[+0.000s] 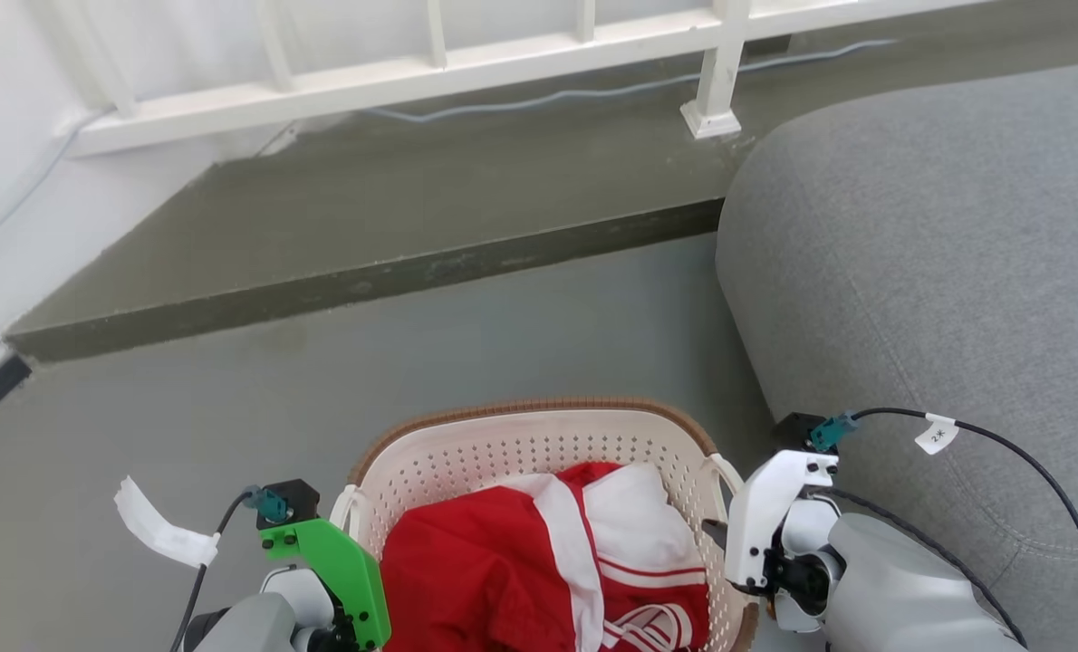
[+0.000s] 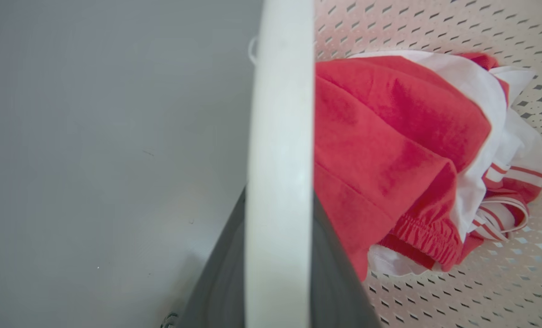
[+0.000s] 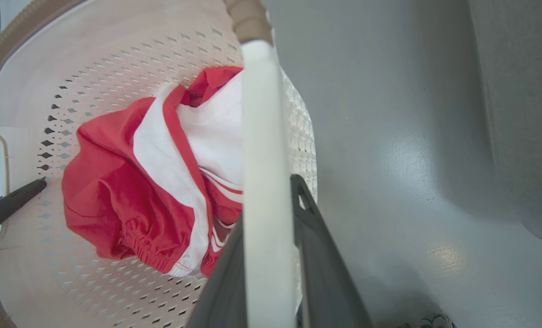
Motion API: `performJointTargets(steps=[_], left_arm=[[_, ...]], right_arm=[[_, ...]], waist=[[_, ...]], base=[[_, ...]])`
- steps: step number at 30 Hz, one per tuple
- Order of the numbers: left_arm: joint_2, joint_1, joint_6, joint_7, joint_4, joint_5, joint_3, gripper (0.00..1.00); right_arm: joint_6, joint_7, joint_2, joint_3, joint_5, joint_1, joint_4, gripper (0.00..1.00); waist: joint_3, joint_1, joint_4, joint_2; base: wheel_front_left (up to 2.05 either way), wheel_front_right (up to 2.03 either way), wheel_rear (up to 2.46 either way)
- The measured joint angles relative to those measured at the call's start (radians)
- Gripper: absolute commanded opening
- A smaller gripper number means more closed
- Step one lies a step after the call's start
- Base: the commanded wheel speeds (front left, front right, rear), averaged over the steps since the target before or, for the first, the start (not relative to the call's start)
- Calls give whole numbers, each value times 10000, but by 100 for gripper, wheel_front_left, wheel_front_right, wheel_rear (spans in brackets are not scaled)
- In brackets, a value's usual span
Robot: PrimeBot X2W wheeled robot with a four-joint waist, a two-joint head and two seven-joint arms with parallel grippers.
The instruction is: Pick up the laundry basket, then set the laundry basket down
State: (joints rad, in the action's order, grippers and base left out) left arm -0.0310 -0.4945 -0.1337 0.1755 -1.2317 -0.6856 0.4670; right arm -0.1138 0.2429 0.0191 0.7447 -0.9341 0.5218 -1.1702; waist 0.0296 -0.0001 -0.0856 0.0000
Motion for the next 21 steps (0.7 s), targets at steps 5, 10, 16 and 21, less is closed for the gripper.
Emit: performJointTargets(steps=[5, 10, 16, 21], left_arm=[[19, 18, 0, 121, 100, -67, 96, 0], [25, 28, 0, 186, 150, -276, 159, 0], [59, 30, 21, 251, 249, -418, 188, 0], [86, 31, 69, 257, 380, -458, 247, 0]], right_arm=[[0, 134, 33, 0, -40, 0, 4, 0], [0, 222, 73, 8, -102, 0, 31, 0], [0, 234, 121, 42, -105, 5, 119, 0], [0, 234, 163, 73, -107, 15, 180, 0]], waist=[[-165, 0, -25, 0], [-203, 0, -37, 0], [-188, 0, -57, 0], [-175, 0, -70, 0]], base=[[0, 0, 0], [0, 0, 0], [0, 0, 0], [0, 0, 0]])
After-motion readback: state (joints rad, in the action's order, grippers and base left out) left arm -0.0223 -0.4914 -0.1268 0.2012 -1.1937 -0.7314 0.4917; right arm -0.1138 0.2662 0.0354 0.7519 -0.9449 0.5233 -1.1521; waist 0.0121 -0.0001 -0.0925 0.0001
